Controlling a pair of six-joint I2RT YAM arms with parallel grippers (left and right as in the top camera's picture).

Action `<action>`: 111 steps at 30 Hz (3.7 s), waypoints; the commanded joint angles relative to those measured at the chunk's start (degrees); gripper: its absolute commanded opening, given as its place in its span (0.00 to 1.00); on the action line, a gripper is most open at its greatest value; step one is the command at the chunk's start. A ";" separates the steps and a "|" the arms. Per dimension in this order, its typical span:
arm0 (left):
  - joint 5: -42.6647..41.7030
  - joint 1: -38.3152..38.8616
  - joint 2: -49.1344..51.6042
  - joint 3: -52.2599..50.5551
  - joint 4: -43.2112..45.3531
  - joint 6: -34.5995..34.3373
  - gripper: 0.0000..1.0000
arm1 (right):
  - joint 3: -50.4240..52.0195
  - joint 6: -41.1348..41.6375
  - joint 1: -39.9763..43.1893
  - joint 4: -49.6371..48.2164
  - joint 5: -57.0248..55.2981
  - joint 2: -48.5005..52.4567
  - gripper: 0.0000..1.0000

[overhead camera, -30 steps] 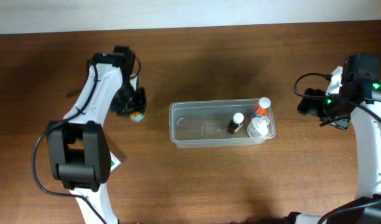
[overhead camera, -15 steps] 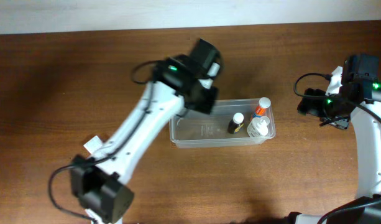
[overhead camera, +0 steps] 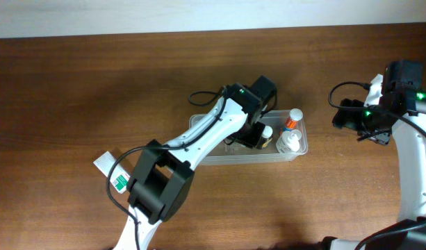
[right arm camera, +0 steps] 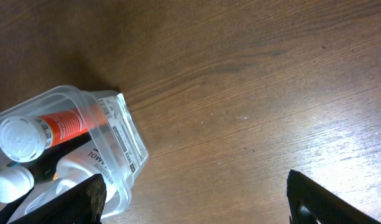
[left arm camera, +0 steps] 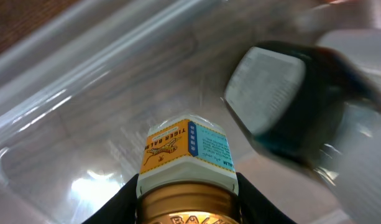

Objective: Pack container
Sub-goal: 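Place the gold-lidded jar into the container left of the dark bottle, then grasp the white-green medicine box with the left gripper, then lay the medicine box into the container's left end and release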

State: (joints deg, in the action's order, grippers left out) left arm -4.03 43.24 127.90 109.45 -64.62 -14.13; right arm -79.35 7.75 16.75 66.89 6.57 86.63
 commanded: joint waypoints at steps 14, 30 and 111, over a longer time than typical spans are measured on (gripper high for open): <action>4.07 -2.34 -0.87 6.88 -4.22 2.40 0.72 | -0.37 0.00 0.15 -0.02 0.31 0.04 0.85; 12.48 -16.98 -24.65 13.25 -16.13 -1.84 0.99 | -0.37 0.00 0.15 -0.24 0.31 0.04 0.86; 2.71 -51.80 -33.38 -43.34 14.01 -15.50 0.38 | -0.37 -1.31 0.15 -0.04 0.31 0.04 0.86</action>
State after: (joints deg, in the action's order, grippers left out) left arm -0.69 -10.44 99.29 60.10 -49.74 -33.10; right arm -79.35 6.85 16.75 66.85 6.57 86.63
